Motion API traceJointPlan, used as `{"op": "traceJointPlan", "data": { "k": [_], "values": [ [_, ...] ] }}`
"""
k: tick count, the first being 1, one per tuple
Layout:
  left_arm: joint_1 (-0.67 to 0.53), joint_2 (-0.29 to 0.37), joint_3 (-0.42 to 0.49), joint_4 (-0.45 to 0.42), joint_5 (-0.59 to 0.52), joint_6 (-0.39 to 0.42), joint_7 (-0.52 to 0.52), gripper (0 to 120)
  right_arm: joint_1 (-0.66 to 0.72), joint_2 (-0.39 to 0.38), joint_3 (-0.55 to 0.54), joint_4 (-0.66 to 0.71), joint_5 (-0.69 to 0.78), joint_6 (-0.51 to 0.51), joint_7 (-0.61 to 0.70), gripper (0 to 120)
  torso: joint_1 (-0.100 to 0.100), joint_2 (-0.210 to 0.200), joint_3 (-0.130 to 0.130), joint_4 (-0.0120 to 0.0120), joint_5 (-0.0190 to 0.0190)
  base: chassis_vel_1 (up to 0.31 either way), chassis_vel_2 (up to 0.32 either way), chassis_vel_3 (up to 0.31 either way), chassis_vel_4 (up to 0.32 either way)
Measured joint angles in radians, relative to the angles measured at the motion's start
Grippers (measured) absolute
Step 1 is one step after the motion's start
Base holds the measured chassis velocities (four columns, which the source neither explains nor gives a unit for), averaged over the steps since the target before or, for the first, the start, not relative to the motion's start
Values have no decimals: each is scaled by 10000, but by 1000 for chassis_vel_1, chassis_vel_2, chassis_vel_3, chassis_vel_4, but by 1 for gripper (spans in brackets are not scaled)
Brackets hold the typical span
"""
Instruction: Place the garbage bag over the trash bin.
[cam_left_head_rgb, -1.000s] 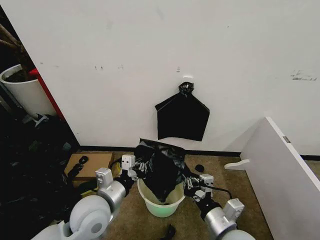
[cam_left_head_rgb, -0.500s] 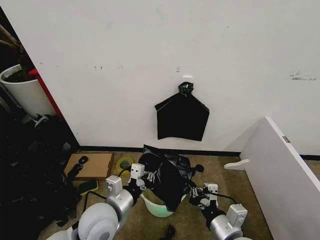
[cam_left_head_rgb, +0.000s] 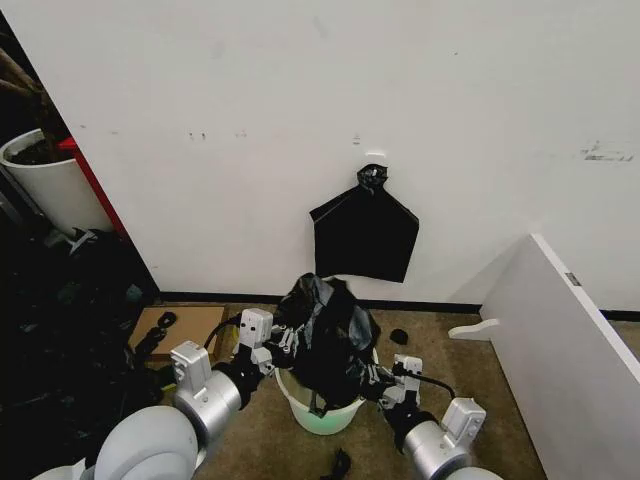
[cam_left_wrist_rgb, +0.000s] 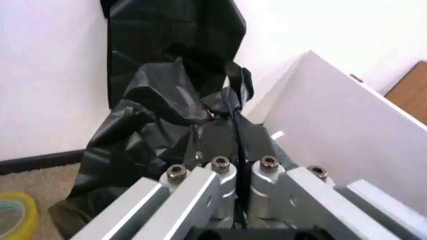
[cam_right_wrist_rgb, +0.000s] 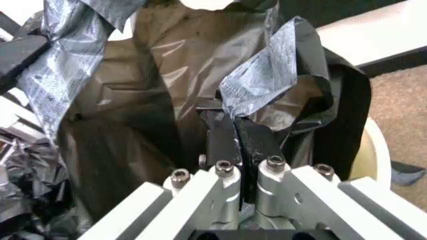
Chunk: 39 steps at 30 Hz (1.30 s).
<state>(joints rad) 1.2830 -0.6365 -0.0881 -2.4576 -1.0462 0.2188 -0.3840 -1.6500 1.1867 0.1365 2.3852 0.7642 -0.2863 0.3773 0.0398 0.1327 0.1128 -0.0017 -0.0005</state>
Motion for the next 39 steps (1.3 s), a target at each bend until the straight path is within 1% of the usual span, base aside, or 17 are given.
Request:
{"op": "traceJointPlan", "data": {
  "k": [2, 4, 6, 9, 11, 13, 18, 21, 24, 31, 39],
  "values": [
    [-12, -248, 183, 314, 124, -45, 21, 0, 12, -24, 90, -251, -69, 67, -31, 0, 1, 0, 1, 0, 2, 0, 0, 0, 0],
    [-28, -638, 489, 923, 416, -161, 103, 0, 58, -67, 251, -560, -171, 230, -163, 0, 0, 0, 1, 1, -1, 0, 0, 0, 0],
    [-45, -703, 551, 1036, 458, -183, 115, 0, 76, -73, 284, -626, -194, 263, -184, 0, 0, 0, 1, 2, 1, 0, 0, 0, 0],
    [-339, -1272, 994, 1956, 651, -331, 206, 0, 261, -90, 494, -1034, -253, 436, -244, 0, 1, -1, 1, -1, 0, 0, 0, 0, 0],
    [-420, -1555, 1069, 2347, 716, -384, 228, 0, 418, -95, 490, -1343, -302, 504, -280, 0, 0, -1, 1, 1, 0, 0, 0, 0, 0],
    [-465, -1650, 1091, 2507, 726, -394, 229, 0, 466, -89, 477, -1484, -343, 529, -301, 0, 1, 0, 2, 4, 2, 0, 0, 0, 0],
    [-752, -2113, 1243, 3500, 743, -417, 228, 0, 599, 104, 372, -2223, -733, 651, -432, 0, 1, 0, 1, 1, 1, 0, 0, 0, 0],
    [-798, -2256, 1306, 3736, 777, -424, 210, 0, 606, 168, 373, -2392, -864, 691, -454, 0, 1, 0, 2, 1, 0, 0, 0, 0, 0],
    [-729, -2335, 1252, 3790, 786, -425, 135, 0, 461, 175, 523, -2440, -967, 717, -451, 0, 1, 0, 1, 0, 0, 0, 0, 0, 0],
    [-158, -2098, 908, 3373, 790, -417, 81, 0, -59, -37, 828, -2283, -1085, 656, -306, 0, 1, 0, 1, 1, 1, 0, 0, 0, 0],
    [228, -2035, 569, 3412, 757, -368, -22, 0, -48, -66, 955, -2569, -1246, 462, -39, 0, 1, 0, 1, 2, 0, 0, 0, 0, 0]
  ]
}}
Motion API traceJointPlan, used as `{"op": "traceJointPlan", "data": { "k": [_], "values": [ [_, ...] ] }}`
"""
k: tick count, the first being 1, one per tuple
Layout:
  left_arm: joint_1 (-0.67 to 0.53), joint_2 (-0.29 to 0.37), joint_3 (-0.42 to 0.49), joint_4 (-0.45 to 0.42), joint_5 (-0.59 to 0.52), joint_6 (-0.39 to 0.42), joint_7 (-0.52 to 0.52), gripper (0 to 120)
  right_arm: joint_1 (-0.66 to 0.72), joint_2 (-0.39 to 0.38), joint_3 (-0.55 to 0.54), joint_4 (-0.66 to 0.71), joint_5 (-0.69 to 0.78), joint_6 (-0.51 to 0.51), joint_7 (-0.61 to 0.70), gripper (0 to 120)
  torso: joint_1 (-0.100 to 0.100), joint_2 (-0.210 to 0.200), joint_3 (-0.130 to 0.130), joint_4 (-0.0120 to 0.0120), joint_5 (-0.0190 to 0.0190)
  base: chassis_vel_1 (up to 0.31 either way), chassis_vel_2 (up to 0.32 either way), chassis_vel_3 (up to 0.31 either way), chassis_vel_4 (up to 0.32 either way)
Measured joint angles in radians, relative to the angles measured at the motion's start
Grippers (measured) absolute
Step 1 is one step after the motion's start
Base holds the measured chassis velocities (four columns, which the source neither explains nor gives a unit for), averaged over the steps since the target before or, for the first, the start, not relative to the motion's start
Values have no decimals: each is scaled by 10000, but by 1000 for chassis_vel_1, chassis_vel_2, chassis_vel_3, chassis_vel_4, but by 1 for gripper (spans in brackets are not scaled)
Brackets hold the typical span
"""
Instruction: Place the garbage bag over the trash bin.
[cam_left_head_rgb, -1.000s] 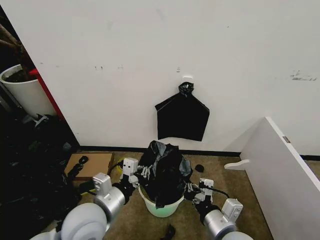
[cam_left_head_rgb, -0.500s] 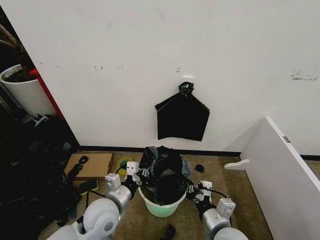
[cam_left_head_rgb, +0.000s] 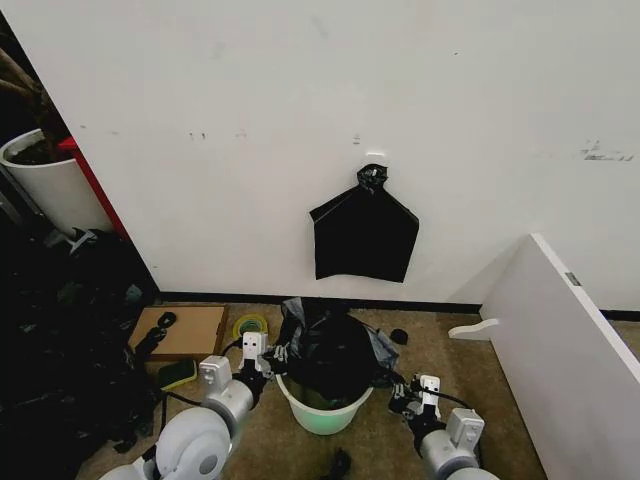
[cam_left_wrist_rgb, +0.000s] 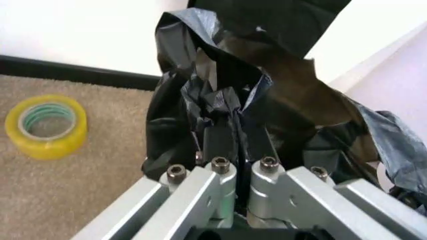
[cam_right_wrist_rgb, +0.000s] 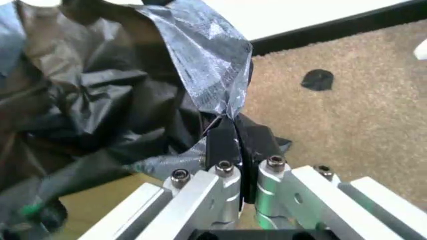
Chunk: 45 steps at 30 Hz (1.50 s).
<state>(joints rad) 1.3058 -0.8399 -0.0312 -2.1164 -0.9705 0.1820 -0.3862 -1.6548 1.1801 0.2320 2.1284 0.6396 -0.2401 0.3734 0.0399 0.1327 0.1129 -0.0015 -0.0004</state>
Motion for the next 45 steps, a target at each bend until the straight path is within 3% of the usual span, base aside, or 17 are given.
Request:
{"op": "traceJointPlan", "data": {
  "k": [45],
  "values": [
    [2680, 1006, -664, -248, -52, 319, -106, 0, -200, -536, -505, -535, -1086, -1456, 92, 0, 1, 0, 0, -1, 0, 0, 0, 0, 0]
  ]
}}
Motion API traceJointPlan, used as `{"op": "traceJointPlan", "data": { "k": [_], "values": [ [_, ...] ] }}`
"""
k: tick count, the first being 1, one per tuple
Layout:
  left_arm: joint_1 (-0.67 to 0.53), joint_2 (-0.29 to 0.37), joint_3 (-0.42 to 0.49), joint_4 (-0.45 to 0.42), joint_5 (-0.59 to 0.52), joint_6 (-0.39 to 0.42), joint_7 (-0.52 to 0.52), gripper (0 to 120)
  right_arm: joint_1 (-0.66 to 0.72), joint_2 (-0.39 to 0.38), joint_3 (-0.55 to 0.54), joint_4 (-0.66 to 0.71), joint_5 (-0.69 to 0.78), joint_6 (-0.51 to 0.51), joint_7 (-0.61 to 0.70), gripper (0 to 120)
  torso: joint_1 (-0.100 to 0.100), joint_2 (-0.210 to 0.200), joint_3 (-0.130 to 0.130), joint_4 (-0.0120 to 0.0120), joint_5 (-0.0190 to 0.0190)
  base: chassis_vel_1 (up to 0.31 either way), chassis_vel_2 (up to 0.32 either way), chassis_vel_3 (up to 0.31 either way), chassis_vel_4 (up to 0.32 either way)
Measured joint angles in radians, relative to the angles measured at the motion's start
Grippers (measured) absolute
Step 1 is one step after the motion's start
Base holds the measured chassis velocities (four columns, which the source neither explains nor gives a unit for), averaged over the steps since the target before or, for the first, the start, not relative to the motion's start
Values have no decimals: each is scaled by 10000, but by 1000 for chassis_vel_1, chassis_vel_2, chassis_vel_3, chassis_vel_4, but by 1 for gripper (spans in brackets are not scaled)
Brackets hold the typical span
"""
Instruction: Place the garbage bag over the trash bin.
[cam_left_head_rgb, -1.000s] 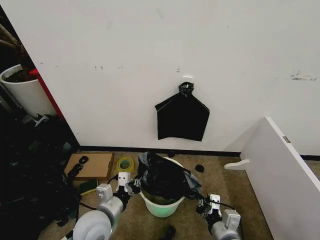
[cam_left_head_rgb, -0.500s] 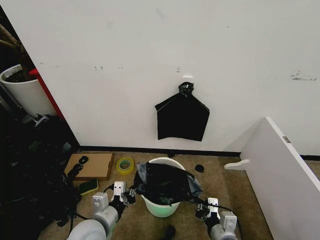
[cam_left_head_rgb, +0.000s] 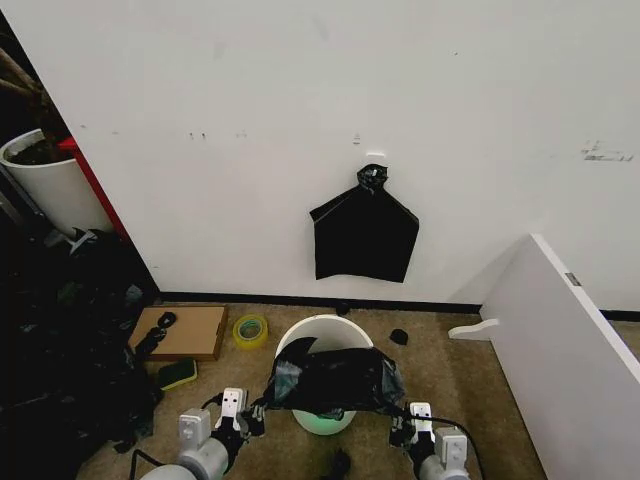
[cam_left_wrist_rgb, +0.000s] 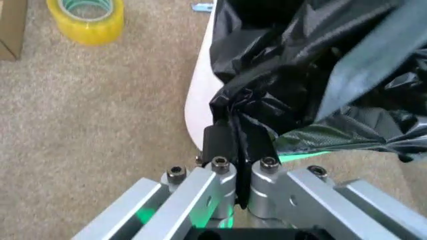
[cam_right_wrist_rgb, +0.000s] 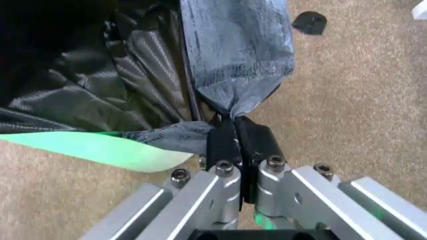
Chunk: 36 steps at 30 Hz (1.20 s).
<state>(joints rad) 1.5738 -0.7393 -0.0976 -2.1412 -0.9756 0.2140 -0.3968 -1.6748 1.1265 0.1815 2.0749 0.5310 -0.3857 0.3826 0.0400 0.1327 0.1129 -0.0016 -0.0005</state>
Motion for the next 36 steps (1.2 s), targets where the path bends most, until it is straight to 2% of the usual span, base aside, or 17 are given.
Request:
{"op": "traceJointPlan", "data": {
  "k": [11, 18, 29, 36],
  "values": [
    [310, 124, -18, -88, -92, 66, -25, 0, -97, -92, -156, 42, -234, -461, -155, 0, 0, 0, 0, -1, 0, 0, 0, 0, 0],
    [-47, -89, 111, 517, -113, 114, -81, 0, 426, 74, -252, -507, -353, -543, -239, 0, 0, 0, 2, 0, -1, 0, 0, 0, 0],
    [-582, -317, 130, 777, -236, 61, -177, 0, 687, 268, -178, -727, -531, -419, -189, 0, -1, 0, 1, -1, 0, 0, 0, 0, 0],
    [-1101, -442, 265, 1301, -189, 28, -230, 0, 894, 299, -160, -1196, -1121, -260, -296, 0, -1, 0, 2, -1, 0, 0, 0, 0, 0]
  ]
}}
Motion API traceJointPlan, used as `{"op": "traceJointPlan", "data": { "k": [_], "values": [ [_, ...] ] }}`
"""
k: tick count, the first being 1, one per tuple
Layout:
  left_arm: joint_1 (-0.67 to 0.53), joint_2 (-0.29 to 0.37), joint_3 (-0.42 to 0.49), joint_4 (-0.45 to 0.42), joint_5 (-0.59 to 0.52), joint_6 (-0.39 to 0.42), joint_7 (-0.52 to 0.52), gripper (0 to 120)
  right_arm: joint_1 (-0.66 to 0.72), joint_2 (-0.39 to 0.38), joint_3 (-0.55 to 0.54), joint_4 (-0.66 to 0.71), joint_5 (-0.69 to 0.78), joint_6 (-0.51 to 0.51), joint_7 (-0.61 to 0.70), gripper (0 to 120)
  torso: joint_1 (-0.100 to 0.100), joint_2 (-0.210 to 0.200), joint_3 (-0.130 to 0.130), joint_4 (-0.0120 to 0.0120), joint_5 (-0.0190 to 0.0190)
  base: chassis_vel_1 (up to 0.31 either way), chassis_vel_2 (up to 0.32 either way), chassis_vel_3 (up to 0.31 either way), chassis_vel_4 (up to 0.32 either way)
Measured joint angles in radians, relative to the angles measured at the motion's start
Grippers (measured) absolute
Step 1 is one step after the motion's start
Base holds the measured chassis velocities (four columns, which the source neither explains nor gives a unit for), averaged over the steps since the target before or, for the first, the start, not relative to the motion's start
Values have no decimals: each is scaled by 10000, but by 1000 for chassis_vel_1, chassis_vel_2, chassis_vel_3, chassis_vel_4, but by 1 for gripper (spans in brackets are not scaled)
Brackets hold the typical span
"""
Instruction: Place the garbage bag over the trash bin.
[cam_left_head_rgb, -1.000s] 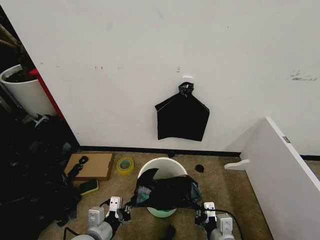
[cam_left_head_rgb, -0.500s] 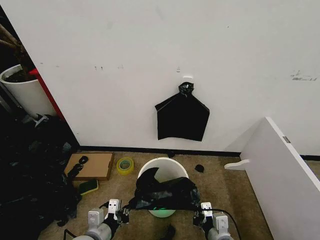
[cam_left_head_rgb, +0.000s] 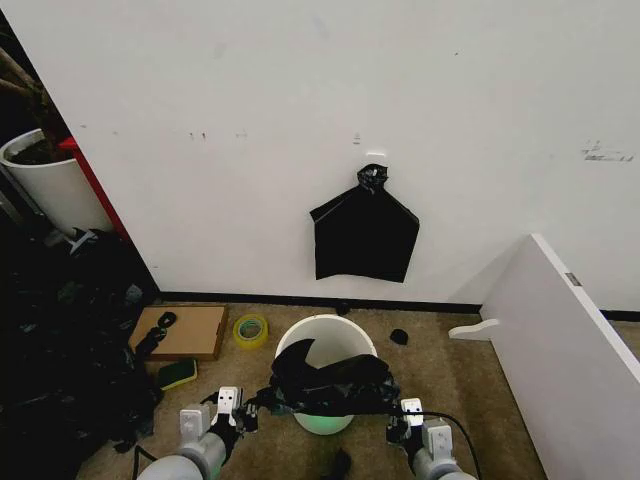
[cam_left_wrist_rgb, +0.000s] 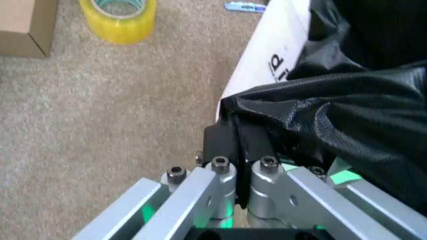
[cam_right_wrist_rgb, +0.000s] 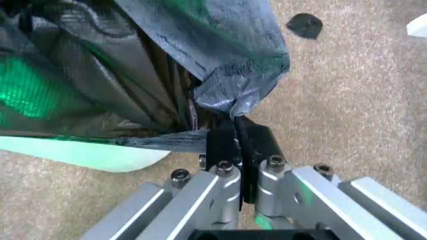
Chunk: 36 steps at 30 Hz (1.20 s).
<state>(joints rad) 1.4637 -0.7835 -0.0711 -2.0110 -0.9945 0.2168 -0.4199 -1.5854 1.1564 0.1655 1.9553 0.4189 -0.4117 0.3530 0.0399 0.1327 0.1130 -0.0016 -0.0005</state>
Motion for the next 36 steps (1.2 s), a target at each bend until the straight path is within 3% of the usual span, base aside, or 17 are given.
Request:
{"op": "traceJointPlan", "data": {
  "k": [10, 36],
  "values": [
    [91, -48, -1, -40, 189, -21, -10, 0, -286, 72, 23, 104, -255, 439, -277, 0, 0, 0, -1, 1, 0, 0, 0, 0, 0],
    [2445, 24, -902, -1611, 1050, -239, 64, 96, -1965, -243, 482, 1064, -749, 2051, -610, 96, 1, 0, -2, 0, 0, 0, 0, 0, 0]
  ]
}}
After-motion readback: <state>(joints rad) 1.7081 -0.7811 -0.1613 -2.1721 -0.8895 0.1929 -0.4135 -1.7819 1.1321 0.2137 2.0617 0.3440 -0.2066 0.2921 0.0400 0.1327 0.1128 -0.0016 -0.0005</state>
